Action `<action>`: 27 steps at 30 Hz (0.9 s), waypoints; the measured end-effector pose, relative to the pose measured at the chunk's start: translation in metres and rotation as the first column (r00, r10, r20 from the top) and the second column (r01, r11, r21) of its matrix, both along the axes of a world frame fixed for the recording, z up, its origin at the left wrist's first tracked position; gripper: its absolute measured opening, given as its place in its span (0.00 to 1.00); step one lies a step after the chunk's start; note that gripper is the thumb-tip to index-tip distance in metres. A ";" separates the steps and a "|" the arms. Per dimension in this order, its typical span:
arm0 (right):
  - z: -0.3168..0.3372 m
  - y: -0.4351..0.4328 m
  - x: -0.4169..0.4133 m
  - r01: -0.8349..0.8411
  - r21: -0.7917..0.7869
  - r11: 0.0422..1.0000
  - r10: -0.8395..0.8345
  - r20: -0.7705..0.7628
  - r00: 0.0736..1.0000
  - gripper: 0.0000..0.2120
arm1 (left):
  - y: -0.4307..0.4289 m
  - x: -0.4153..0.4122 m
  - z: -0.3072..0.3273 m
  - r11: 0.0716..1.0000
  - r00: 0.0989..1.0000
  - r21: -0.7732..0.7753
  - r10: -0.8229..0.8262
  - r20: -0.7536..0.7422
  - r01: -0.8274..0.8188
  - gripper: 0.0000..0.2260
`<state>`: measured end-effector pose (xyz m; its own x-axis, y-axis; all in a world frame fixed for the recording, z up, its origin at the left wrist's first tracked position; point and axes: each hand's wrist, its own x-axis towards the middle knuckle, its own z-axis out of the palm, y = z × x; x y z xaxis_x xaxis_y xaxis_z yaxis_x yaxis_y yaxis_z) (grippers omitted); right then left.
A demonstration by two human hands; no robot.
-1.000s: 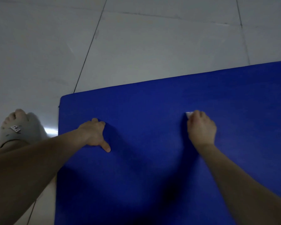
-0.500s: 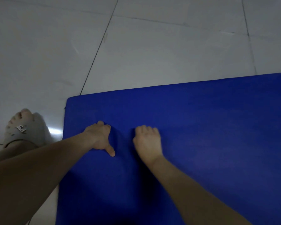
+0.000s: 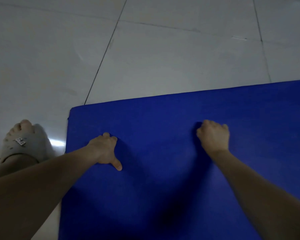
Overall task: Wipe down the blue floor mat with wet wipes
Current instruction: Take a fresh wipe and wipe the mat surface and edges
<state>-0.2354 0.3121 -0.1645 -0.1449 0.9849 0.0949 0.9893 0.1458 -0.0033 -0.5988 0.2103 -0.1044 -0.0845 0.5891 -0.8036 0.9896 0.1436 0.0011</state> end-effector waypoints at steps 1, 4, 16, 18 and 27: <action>0.002 0.006 0.015 0.091 -0.025 0.996 -0.091 0.006 0.996 0.13 | 0.000 0.000 0.000 1.000 1.000 0.004 -0.002 0.000 0.002 0.56; -0.002 0.014 0.031 0.242 -0.057 0.969 -0.241 0.022 0.970 0.14 | 0.001 -0.001 -0.001 1.000 1.000 0.000 0.004 0.005 -0.004 0.56; -0.010 -0.083 -0.208 -0.528 -0.057 0.847 0.531 0.064 0.845 0.08 | 0.001 -0.002 0.000 1.000 1.000 0.007 -0.021 0.004 0.021 0.52; -0.007 -0.075 -0.203 -0.590 -0.059 0.805 0.593 0.070 0.802 0.08 | -0.001 -0.002 -0.001 1.000 1.000 0.010 -0.021 0.007 0.021 0.52; 0.001 0.027 -0.036 -0.147 0.006 0.989 0.147 -0.017 0.989 0.24 | -0.003 -0.004 -0.002 1.000 1.000 0.018 -0.008 0.028 0.008 0.55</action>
